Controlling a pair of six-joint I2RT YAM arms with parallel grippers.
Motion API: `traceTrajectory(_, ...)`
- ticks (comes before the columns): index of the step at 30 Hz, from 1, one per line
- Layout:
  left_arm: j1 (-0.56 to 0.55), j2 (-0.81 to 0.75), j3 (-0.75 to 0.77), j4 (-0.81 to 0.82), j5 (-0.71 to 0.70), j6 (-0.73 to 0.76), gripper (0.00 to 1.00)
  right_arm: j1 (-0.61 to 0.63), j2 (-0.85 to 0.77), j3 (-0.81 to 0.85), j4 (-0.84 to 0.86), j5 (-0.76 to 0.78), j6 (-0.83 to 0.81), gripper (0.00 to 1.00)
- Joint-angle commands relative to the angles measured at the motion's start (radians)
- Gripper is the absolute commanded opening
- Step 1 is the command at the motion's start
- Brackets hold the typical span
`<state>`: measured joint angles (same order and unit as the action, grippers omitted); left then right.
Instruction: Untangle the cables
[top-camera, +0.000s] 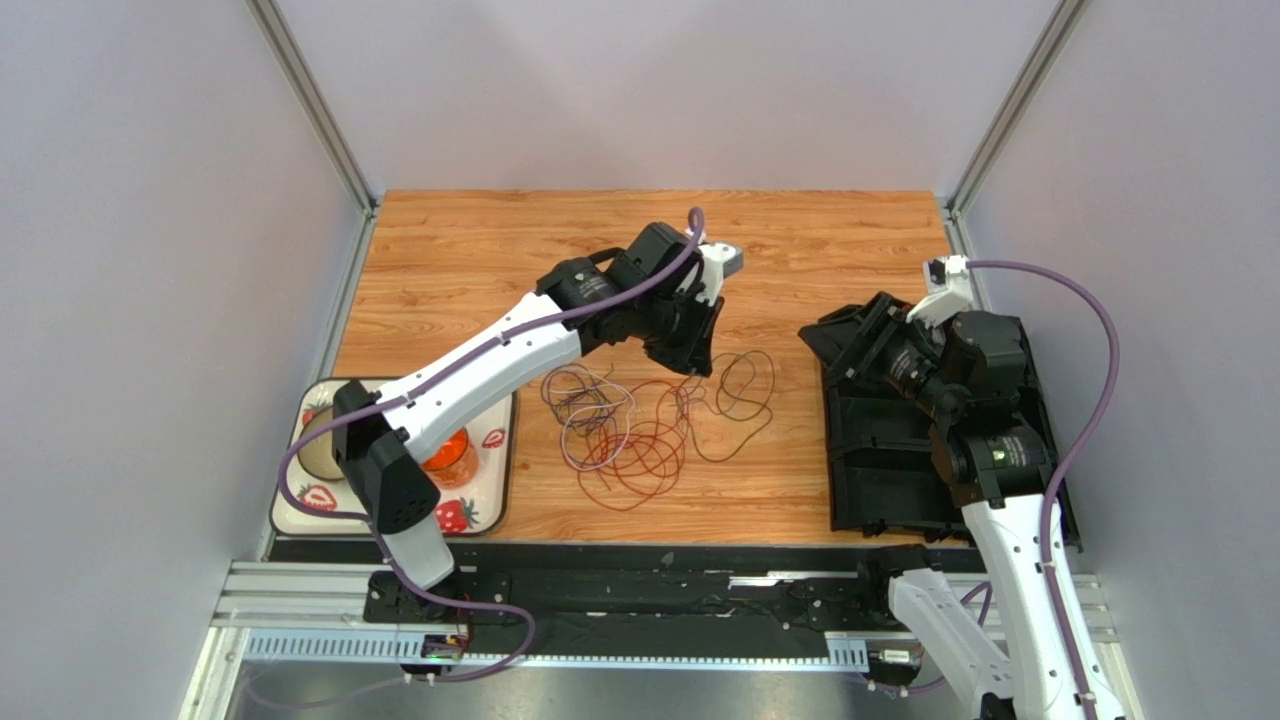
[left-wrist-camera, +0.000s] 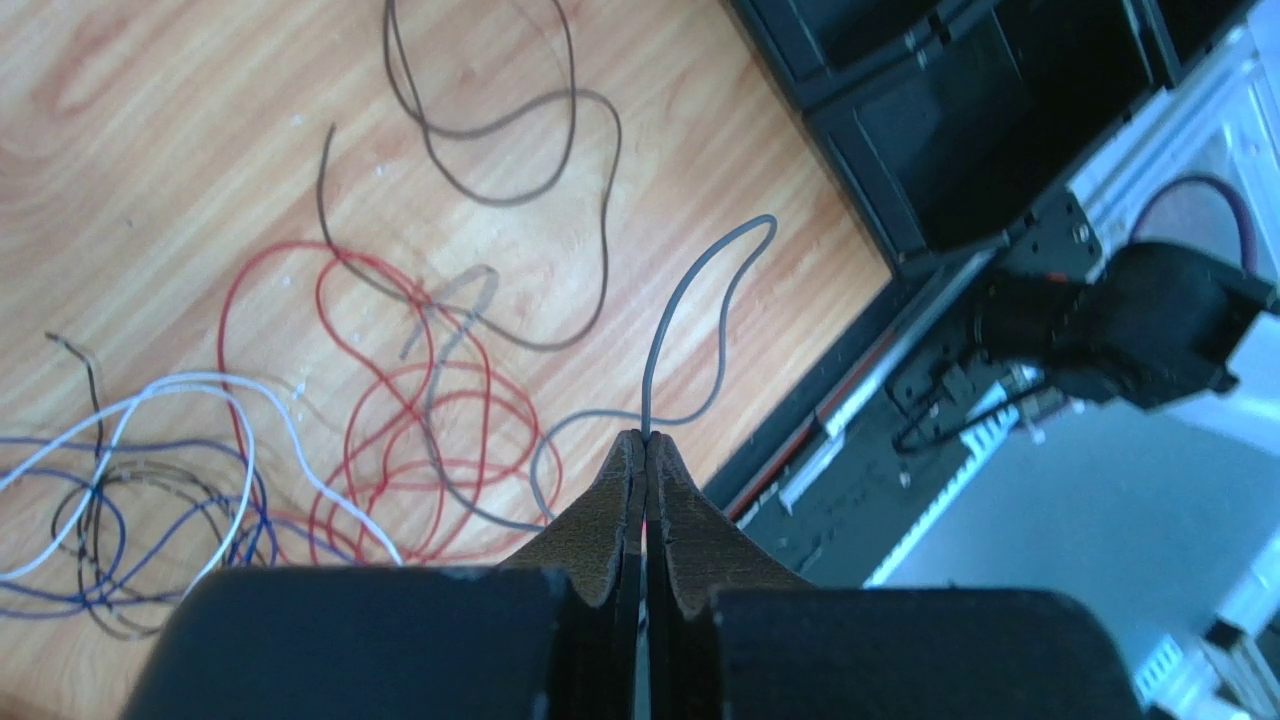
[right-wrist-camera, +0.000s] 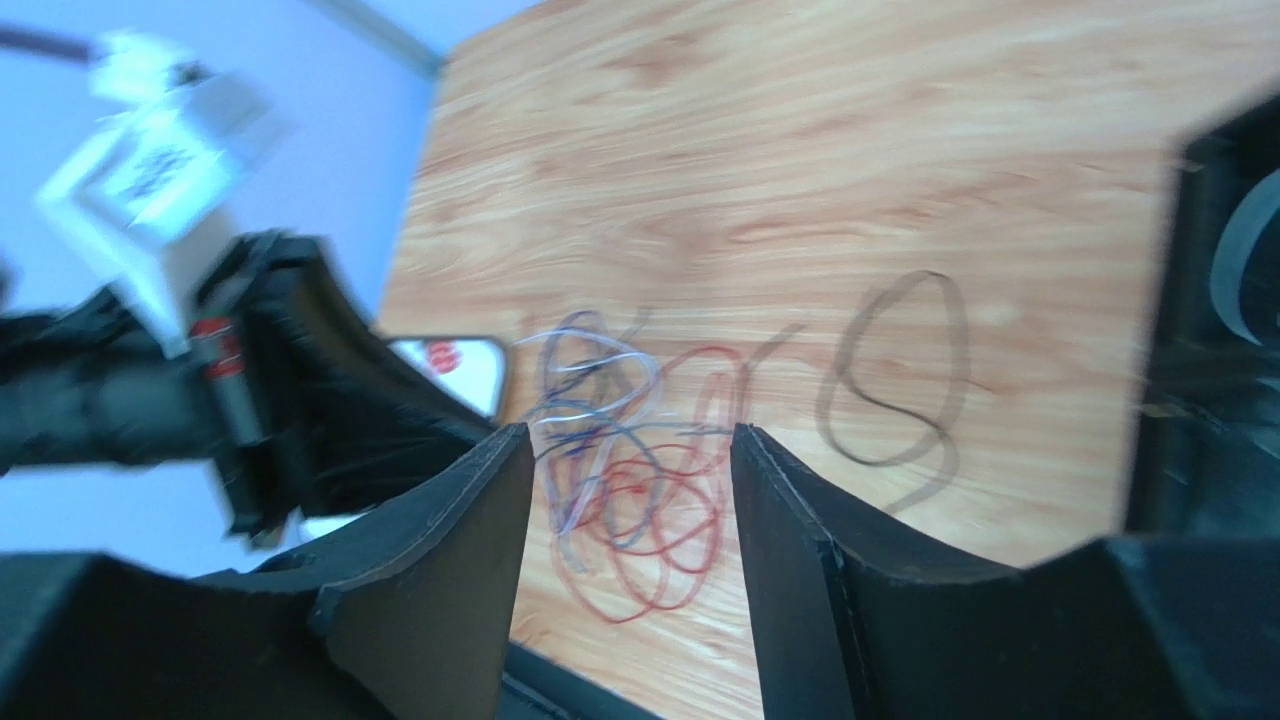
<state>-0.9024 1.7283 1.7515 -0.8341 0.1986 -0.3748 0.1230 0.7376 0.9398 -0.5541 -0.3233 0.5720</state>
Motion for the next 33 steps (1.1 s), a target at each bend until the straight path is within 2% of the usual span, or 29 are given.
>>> traceTrajectory(1, 0.029, -0.075, 0.042, -0.117, 0.133, 0.062, 0.00, 0.006, 0.002, 0.002, 0.209, -0.304, -0.008, 0.57)
traceTrajectory(4, 0.043, -0.099, 0.052, -0.145, 0.162, 0.086, 0.00, 0.004, 0.035, 0.017, 0.267, -0.416, -0.011, 0.62)
traceTrajectory(8, 0.046, -0.114, 0.062, -0.180, 0.214, 0.106, 0.00, 0.032, 0.109, 0.057, 0.292, -0.549, -0.017, 0.63)
traceTrajectory(16, 0.054, -0.176, 0.057, -0.180, 0.291, 0.106, 0.00, 0.188, 0.135, 0.085, 0.227, -0.528, -0.148, 0.61)
traceTrajectory(24, 0.063, -0.242, 0.036, -0.151, 0.325, 0.071, 0.00, 0.257, 0.147, 0.102, 0.148, -0.456, -0.215, 0.57)
traceTrajectory(30, 0.065, -0.265, 0.013, -0.134, 0.311, 0.044, 0.00, 0.293, 0.161, 0.102, 0.143, -0.427, -0.224, 0.51)
traceTrajectory(33, 0.065, -0.277, 0.003, -0.123, 0.306, 0.037, 0.00, 0.299, 0.164, 0.103, 0.143, -0.421, -0.224, 0.43)
